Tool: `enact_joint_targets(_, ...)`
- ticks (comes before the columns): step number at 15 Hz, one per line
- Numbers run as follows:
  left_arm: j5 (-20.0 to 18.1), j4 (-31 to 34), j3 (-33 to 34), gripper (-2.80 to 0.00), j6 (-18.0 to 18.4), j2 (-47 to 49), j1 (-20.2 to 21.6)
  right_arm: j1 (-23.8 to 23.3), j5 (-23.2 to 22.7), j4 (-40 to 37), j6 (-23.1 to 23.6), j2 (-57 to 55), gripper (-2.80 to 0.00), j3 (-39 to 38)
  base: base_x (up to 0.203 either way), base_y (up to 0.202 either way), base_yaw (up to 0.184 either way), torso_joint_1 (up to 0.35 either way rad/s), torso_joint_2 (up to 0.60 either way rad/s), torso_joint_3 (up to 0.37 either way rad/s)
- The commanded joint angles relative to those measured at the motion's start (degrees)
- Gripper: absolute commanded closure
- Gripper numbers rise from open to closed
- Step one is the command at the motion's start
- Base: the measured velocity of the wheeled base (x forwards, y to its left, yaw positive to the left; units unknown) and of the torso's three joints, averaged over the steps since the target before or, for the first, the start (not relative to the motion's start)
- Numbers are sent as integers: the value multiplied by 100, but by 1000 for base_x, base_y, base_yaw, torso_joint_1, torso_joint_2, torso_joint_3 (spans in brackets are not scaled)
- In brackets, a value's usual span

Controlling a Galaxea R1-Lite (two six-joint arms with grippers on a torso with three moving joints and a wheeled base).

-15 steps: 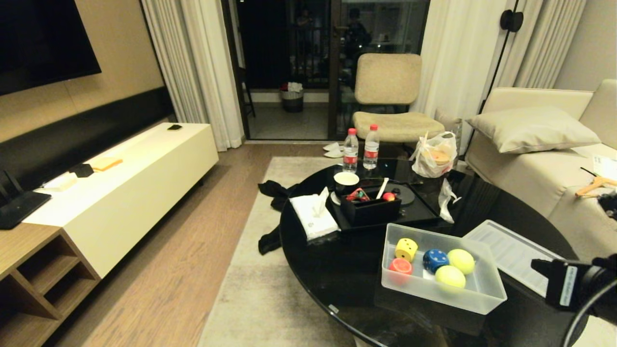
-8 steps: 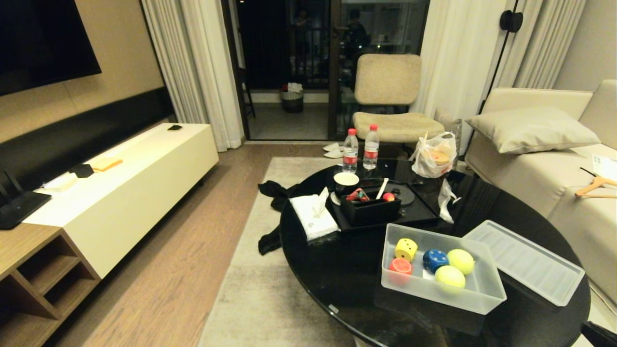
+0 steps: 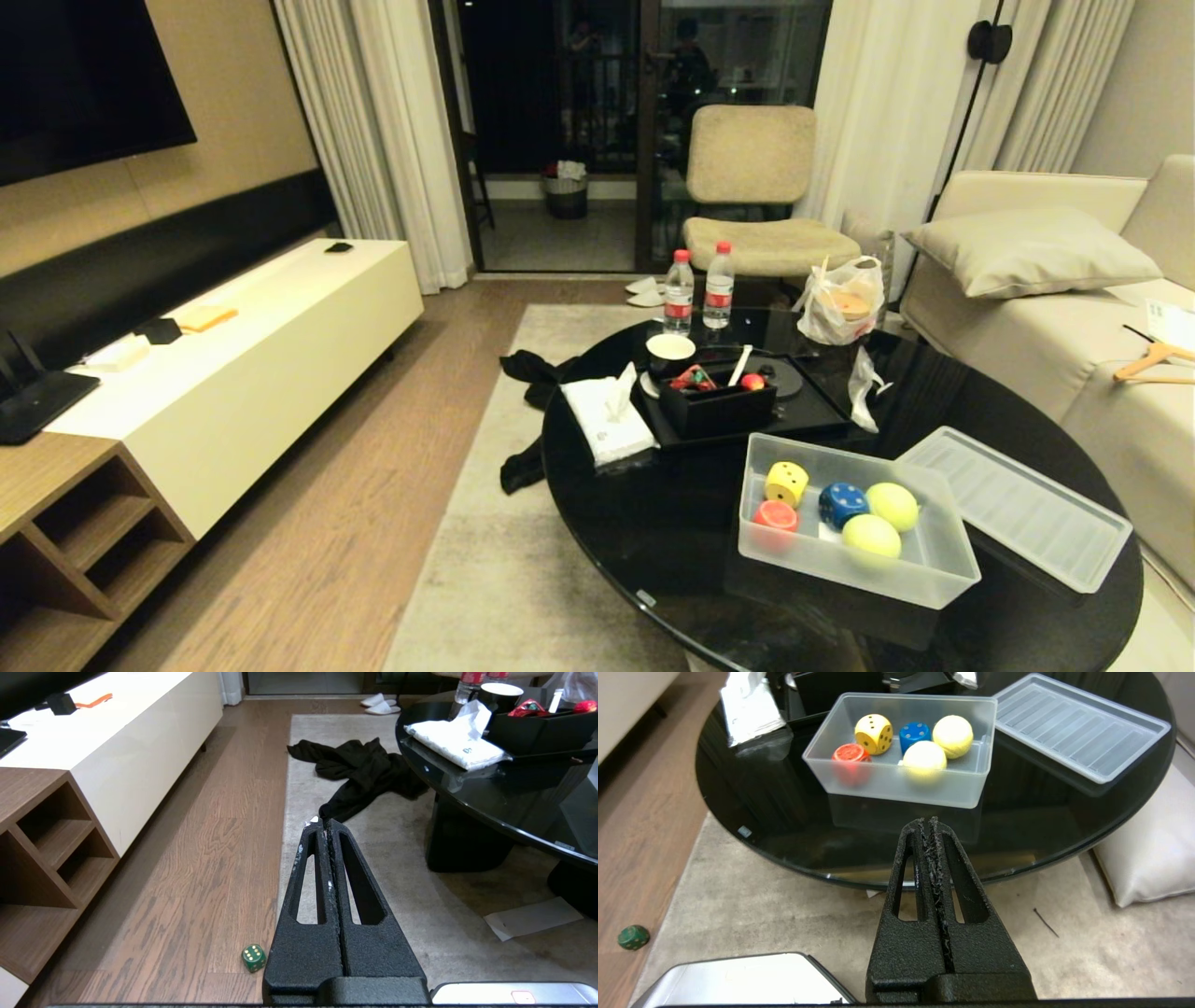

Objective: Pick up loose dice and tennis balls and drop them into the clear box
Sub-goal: Pick up toys out of the box

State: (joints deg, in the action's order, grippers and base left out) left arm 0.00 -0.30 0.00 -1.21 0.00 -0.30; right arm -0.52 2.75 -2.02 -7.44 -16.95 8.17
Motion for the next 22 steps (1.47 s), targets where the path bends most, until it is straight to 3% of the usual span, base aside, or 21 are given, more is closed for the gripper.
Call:
enact_joint_targets(1, 0, -5, 9, 0, -2, 0, -5, 5, -14, -397, -4, 898, 0, -136, 0, 0, 0, 0, 0, 0)
enact_joint_targets(5, 0, -5, 9, 0, -10, 0, -5, 8, -43, -946, -7, 1708, 0, -225, 0, 0, 0, 0, 0, 0)
enact_joint_targets(16, 0, -5, 9, 0, -3, 0, -3, 8, 42, -958, -12, 1695, 0, -281, 0, 0, 0, 0, 0, 0)
enact_joint_targets(20, 0, -5, 9, 0, -11, 0, -5, 8, 59, -967, -478, 1695, 0, -296, 0, 0, 0, 0, 0, 0)
enact_joint_targets(22, 0, -5, 9, 0, -11, 0, -1, 8, 59, -949, -428, 1695, 0, -298, 0, 0, 0, 0, 0, 0)
